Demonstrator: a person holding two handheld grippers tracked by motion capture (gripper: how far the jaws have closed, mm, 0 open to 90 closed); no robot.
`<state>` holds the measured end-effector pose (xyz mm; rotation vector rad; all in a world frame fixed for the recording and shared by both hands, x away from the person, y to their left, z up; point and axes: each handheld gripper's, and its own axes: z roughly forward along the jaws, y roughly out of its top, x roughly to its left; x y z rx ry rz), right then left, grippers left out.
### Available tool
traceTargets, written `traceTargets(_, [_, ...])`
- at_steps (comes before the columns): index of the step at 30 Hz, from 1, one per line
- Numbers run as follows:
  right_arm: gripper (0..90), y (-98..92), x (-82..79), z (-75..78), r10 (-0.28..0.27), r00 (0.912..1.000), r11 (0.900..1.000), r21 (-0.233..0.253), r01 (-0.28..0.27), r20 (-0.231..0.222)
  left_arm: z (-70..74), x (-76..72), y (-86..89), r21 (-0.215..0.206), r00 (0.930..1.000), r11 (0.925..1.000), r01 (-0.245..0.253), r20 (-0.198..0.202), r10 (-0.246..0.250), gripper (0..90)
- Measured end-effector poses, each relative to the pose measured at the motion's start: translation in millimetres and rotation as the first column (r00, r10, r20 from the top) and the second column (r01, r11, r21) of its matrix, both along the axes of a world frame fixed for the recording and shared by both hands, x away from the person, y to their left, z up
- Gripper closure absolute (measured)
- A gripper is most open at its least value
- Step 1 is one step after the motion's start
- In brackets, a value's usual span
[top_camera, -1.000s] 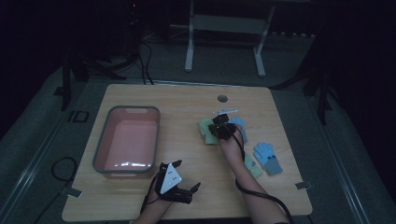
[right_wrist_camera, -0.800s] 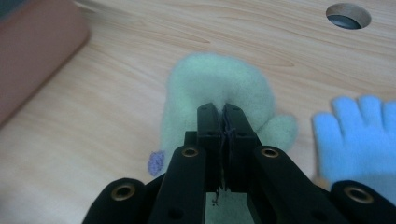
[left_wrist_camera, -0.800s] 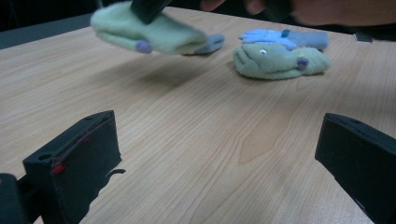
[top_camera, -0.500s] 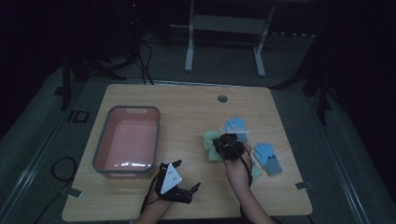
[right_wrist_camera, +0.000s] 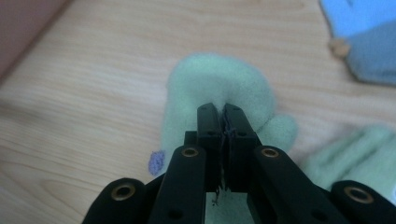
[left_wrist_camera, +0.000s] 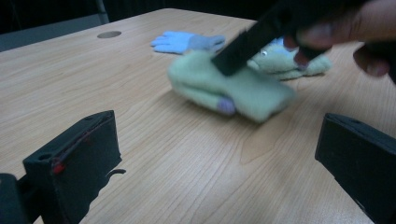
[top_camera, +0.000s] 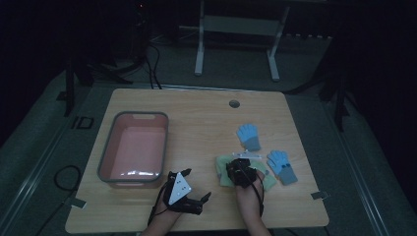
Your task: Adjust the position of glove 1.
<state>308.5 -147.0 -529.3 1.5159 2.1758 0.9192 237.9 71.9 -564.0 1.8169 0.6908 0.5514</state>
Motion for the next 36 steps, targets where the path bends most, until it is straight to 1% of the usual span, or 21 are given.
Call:
traceTargets(2, [85.9,3.6,0.6,-9.1,0.001,0.9999,1.000,-0.015,-0.002,-0.016,0.0,0.1,0.0,0.000,1.0000,1.0000,0.000,-0.001,0.000,0.2])
traceTargets(6, [85.0,4.8,1.9,-11.4,0.004,0.9998,1.000,-0.008,-0.004,-0.021,0.0,0.1,0.1,-0.001,1.0000,1.0000,0.000,-0.002,0.000,0.2])
traceTargets(10, [74.8,5.8,2.0,-13.3,0.023,0.9996,1.000,-0.003,-0.023,-0.019,0.0,0.6,0.6,-0.006,1.0000,1.0000,-0.002,-0.008,0.002,0.2])
traceTargets(11, [74.8,5.8,2.0,-13.3,0.023,0.9996,1.000,-0.003,-0.023,-0.019,0.0,0.6,0.6,-0.006,1.0000,1.0000,-0.002,-0.008,0.002,0.2])
traceTargets(12, [68.1,6.1,1.6,-11.5,0.042,0.9990,0.999,-0.003,-0.042,-0.015,0.0,0.6,0.6,-0.006,1.0000,1.0000,-0.002,-0.008,0.002,0.2])
traceTargets(13, [64.5,6.3,0.9,-9.6,0.050,0.9987,0.999,-0.012,-0.050,-0.009,0.0,0.6,0.6,-0.006,1.0000,1.0000,-0.003,-0.008,0.002,0.2])
traceTargets(14, [62.7,5.6,0.7,-7.5,0.064,0.9980,0.998,-0.020,-0.064,0.000,0.0,0.6,0.7,-0.007,1.0000,1.0000,-0.003,-0.009,0.003,0.2])
traceTargets(16, [61.8,1.2,0.9,-2.9,0.091,0.9958,0.996,-0.010,-0.091,0.012,0.0,0.8,0.8,-0.007,1.0000,1.0000,-0.002,-0.009,0.002,0.2])
traceTargets(17, [61.8,1.2,0.9,-2.9,0.091,0.9958,0.996,-0.010,-0.091,0.012,0.0,0.8,0.8,-0.007,1.0000,1.0000,-0.002,-0.009,0.002,0.2])
traceTargets(18, [58.9,-4.1,1.3,1.3,0.113,0.9932,0.993,-0.016,-0.113,0.029,-0.1,0.8,0.6,-0.007,1.0000,1.0000,-0.001,-0.008,0.001,0.2])
traceTargets(20, [58.8,-10.5,1.8,4.6,0.130,0.9907,0.991,-0.028,-0.129,0.040,-0.1,0.6,0.1,-0.005,1.0000,1.0000,0.000,-0.007,0.000,0.2])
traceTargets(22, [58.5,-17.2,3.6,7.3,0.167,0.9848,0.985,-0.048,-0.165,0.049,-0.1,0.4,-0.1,-0.005,1.0000,1.0000,0.003,-0.007,-0.003,0.1])
traceTargets(23, [58.5,-17.2,3.6,7.3,0.167,0.9848,0.985,-0.048,-0.165,0.049,-0.1,0.4,-0.1,-0.005,1.0000,1.0000,0.003,-0.007,-0.003,0.2])
traceTargets(24, [58.6,-25.9,6.4,10.9,0.203,0.9775,0.978,-0.049,-0.201,0.057,-0.1,0.3,-0.1,-0.004,1.0000,1.0000,0.003,-0.007,-0.003,0.2])
traceTargets(25, [58.9,-30.4,8.1,13.0,0.215,0.9748,0.976,-0.059,-0.211,0.060,-0.1,0.4,-0.1,-0.005,1.0000,1.0000,0.003,-0.007,-0.003,0.2])
traceTargets(26, [59.4,-35.4,9.6,15.5,0.218,0.9737,0.975,-0.067,-0.213,0.068,-0.1,0.5,-0.1,-0.005,1.0000,1.0000,0.002,-0.008,-0.003,0.2])
traceTargets(28, [59.6,-46.8,13.5,20.6,0.237,0.9683,0.971,-0.057,-0.233,0.079,0.0,0.5,-0.1,-0.004,1.0000,1.0000,0.002,-0.008,-0.002,0.2])
traceTargets(30, [59.7,-52.2,16.0,22.9,0.236,0.9683,0.971,-0.064,-0.232,0.080,0.0,0.5,-0.1,-0.004,1.0000,1.0000,0.002,-0.008,-0.002,0.2])
traceTargets(34, [59.7,-75.8,22.4,32.3,0.288,0.9517,0.955,-0.106,-0.277,0.107,0.0,0.6,-0.2,-0.004,1.0000,1.0000,0.001,-0.009,-0.001,0.2])
traceTargets(35, [59.7,-75.8,22.4,32.3,0.288,0.9517,0.955,-0.106,-0.277,0.107,0.0,0.6,-0.2,-0.004,1.0000,1.0000,0.001,-0.009,-0.001,0.2])
traceTargets(36, [60.2,-85.3,22.8,34.1,0.306,0.9458,0.949,-0.118,-0.293,0.110,0.0,0.6,-0.2,-0.004,1.0000,1.0000,0.001,-0.010,-0.001,0.2])
